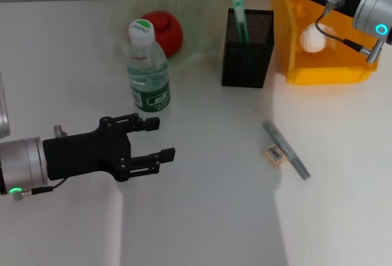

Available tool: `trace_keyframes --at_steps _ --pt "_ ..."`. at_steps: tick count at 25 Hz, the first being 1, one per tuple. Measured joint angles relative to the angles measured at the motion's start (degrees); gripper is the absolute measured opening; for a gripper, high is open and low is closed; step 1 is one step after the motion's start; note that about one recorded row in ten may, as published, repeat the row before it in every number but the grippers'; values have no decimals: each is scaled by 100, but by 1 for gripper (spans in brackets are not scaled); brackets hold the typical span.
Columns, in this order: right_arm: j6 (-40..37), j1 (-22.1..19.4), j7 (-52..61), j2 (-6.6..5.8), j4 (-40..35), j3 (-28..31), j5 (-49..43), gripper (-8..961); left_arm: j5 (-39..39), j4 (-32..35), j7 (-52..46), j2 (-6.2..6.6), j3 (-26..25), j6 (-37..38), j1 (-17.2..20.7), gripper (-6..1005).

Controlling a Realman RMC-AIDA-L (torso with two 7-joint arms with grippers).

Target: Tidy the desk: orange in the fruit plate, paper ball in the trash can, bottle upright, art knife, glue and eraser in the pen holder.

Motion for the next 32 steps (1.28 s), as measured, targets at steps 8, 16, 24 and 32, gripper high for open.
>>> trace_keyframes --at_steps 8,16,24,32 --pt "-706 -351 1712 -47 -1734 -114 -1744 513 -1 11 -6 5 6 28 5 714" --pt "-3765 148 4171 -177 -4796 366 -4892 735 0 32 -9 22 3 105 67 714" --pt "-6171 1354 3568 -285 -4144 -220 -7015 796 0 24 -26 48 15 258 72 714" --pt "-5450 1407 2524 18 -3175 -1101 -7691 794 0 39 -282 53 32 319 11 714"
